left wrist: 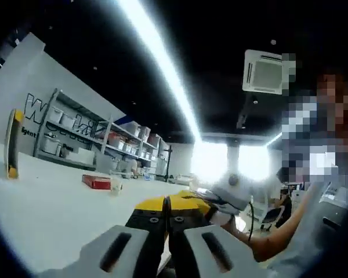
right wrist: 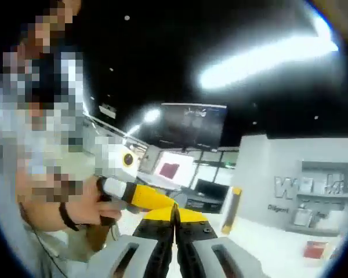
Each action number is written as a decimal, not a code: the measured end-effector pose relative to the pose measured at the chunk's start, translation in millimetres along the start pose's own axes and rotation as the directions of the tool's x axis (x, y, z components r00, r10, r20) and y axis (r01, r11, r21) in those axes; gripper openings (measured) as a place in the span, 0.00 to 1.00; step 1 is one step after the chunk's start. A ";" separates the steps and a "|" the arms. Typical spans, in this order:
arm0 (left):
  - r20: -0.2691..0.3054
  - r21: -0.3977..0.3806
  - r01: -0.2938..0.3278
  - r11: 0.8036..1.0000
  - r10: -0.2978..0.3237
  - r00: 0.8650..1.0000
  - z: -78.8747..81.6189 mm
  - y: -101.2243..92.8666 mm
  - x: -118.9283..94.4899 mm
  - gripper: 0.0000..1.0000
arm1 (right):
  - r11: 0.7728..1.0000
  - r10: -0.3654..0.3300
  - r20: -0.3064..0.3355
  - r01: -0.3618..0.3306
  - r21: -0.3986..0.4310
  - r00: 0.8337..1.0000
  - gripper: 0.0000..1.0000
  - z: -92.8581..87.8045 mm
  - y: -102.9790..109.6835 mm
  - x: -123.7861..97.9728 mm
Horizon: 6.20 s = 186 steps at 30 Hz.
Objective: Tear open the coffee pouch, take out the coffee, and pour the coffee from the pouch into the cup
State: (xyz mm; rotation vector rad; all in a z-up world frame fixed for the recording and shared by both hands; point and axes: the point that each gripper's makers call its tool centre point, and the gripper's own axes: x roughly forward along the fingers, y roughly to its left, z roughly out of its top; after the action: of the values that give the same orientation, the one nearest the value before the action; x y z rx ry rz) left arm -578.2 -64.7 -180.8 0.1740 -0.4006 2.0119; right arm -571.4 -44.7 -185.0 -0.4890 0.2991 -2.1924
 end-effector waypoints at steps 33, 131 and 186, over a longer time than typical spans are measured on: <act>-0.106 0.038 0.342 0.939 -0.336 0.936 -7.1 -41.6 -18.1 0.08 | 0.843 0.378 0.139 -0.402 0.357 0.915 0.01 20.8 27.5 -19.4; -0.167 0.790 0.232 0.567 -0.165 0.972 1.0 -83.0 -30.4 0.04 | 0.633 0.497 0.204 -0.513 0.580 0.844 0.01 50.0 73.0 -33.4; -0.148 0.098 0.140 0.985 -0.124 0.981 -6.7 -40.4 -6.5 0.02 | 0.936 0.296 -0.089 -0.271 0.224 0.951 0.06 1.4 31.8 -14.8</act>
State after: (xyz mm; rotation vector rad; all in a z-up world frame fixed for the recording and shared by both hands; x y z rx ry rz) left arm -539.0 -51.1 -180.6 0.1211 -0.1857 1.9021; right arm -540.3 -52.5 -199.3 -0.1820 0.1870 -1.9447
